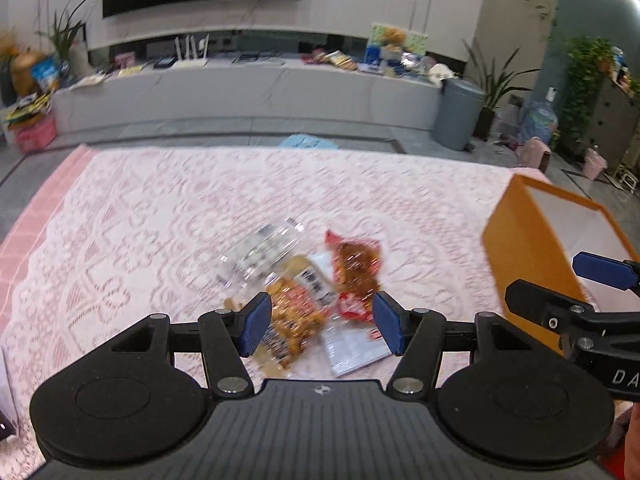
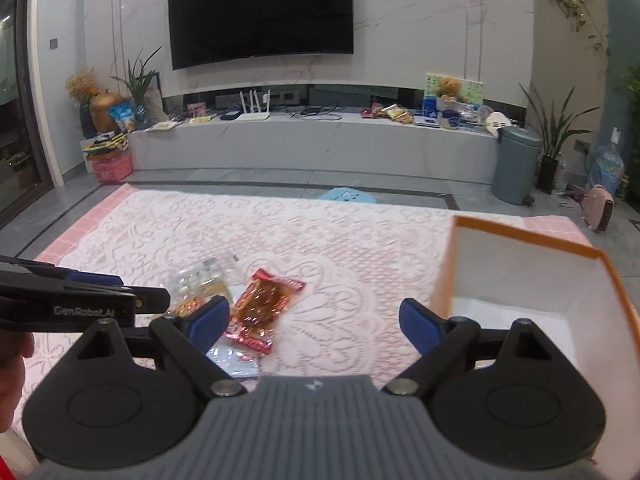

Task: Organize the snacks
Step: 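Withdraw both tools from the box back toward the snack pile, then lower the right tool onto the red-labelled braised meat pack and close it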

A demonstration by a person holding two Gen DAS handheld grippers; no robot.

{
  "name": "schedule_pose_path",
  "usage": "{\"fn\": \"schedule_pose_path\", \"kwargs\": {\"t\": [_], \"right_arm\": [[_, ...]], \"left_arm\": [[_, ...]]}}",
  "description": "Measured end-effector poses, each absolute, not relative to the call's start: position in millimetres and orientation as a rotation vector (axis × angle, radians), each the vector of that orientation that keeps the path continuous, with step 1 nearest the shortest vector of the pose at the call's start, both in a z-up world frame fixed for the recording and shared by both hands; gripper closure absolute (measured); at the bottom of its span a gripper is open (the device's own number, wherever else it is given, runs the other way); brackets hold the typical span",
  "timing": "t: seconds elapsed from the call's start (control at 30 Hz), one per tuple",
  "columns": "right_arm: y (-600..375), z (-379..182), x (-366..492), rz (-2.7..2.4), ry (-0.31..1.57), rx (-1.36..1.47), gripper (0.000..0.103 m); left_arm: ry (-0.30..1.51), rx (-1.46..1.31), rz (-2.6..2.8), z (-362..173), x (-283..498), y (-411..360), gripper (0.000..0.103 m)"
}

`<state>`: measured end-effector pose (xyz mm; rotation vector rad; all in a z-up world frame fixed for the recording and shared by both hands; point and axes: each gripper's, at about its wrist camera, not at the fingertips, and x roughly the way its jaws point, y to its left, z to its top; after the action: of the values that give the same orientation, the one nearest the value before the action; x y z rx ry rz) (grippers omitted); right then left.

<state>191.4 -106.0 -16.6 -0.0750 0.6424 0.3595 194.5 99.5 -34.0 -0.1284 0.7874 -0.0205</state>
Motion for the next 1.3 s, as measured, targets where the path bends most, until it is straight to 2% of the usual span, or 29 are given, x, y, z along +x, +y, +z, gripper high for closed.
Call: {"fn": "schedule_pose_path", "kwargs": {"t": [0.1,0.23,0.67,0.87,0.93,1.0,1.07,1.17,1.27,1.3], "right_arm": [[-94,-29,195,0.366,0.65,-0.09,0.015],[-78,-47,203,0.384,0.657,-0.125,0.021],[-45,-94,243,0.452,0.723,-0.14,0.022],[-27,-110,264,0.457,0.739,-0.118,0.022],[-22,-116,271,0.464,0.758,-0.115,0.022],[-18,-122,275,0.476,0.778,-0.112,0.021],[-15,-128,277,0.482,0.793,-0.105,0.014],[-14,-134,280,0.471,0.793,-0.091,0.013],[-19,-137,286,0.478,0.826,-0.051,0.02],[-22,-138,287,0.49,0.84,-0.023,0.028]], "left_arm": [[0.799,-0.155,-0.02,-45,194,112,0.034],[0.812,-0.203,-0.016,-57,198,125,0.034],[0.87,-0.28,0.0,-83,229,143,0.034],[0.877,-0.217,0.008,-97,250,147,0.034],[0.873,-0.243,0.026,-103,250,153,0.026],[0.872,-0.295,0.023,-106,250,161,0.025],[0.871,-0.33,0.027,-109,250,166,0.023],[0.854,-0.334,0.031,-112,251,168,0.018],[0.853,-0.346,0.027,-113,251,168,0.018],[0.851,-0.35,0.028,-113,250,168,0.018]]}}
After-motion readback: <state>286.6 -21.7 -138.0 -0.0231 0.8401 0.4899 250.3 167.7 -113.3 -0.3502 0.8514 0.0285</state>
